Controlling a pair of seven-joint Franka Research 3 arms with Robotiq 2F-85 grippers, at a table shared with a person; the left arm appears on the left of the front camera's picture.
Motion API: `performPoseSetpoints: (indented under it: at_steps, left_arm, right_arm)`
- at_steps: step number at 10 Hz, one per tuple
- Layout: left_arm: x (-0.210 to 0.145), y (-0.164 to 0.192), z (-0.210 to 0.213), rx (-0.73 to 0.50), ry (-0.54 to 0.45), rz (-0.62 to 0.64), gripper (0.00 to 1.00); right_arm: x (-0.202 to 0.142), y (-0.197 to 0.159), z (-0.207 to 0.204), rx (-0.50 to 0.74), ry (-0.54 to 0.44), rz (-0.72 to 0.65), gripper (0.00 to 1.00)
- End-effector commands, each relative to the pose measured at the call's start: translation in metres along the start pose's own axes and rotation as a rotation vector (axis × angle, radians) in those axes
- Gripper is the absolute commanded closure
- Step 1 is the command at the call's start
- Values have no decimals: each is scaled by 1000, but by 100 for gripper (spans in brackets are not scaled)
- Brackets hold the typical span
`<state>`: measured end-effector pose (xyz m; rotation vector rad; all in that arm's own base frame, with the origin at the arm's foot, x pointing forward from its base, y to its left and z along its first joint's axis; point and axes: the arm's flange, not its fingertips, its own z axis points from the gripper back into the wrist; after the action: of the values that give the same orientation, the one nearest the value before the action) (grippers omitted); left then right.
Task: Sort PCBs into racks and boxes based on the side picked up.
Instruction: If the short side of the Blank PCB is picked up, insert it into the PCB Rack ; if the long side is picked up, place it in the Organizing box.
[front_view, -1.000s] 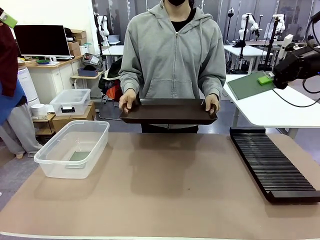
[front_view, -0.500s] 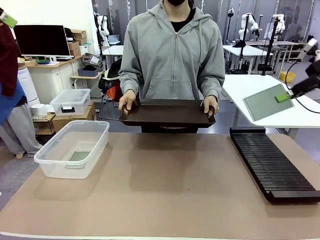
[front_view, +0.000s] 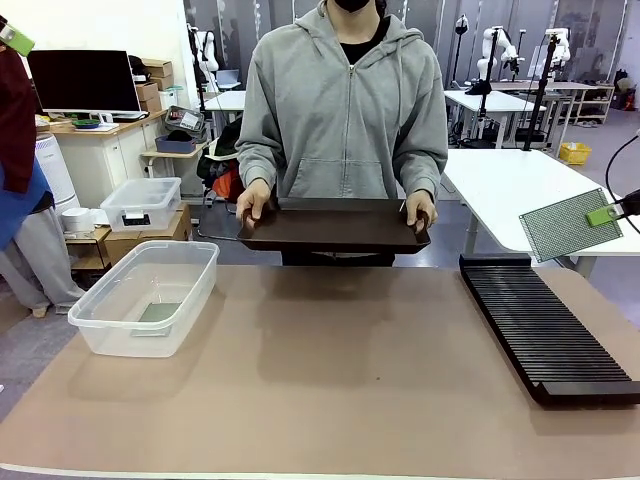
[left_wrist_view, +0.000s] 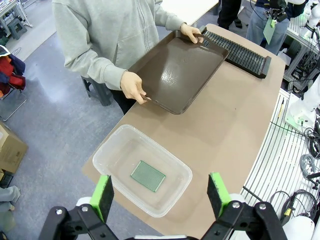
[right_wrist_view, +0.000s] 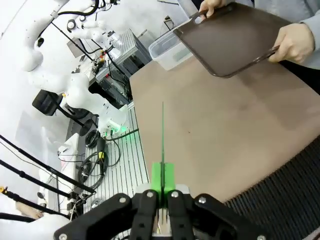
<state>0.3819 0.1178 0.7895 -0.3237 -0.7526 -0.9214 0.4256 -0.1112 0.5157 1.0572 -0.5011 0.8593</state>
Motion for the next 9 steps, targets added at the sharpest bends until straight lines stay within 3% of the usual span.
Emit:
performPoseSetpoints:
  at_steps: [1,3,4,6,8,9]
  left_arm:
    - [-1,-3,0,-5,-2,-3,0]
    - [-1,-3,0,-5,-2,-3,0]
    - [-1,-3,0,-5,-2,-3,0]
    - [-1,-3,0,-5,-2,-3,0]
    - [-1,-3,0,-5,-2,-3,0]
    - [-1,-3,0,-5,-2,-3,0]
  right_arm:
    - [11,8,-7,-22,24,15,98]
    - [6,3,-3,-1,8,13,98]
    - [9,-11,-4,-40,-60,151,98]
    - [7,-37,-3,-10,-75,327,98]
    - [6,-63,1,12,-21,544,98]
    - [3,-74,4,59,13,588,98]
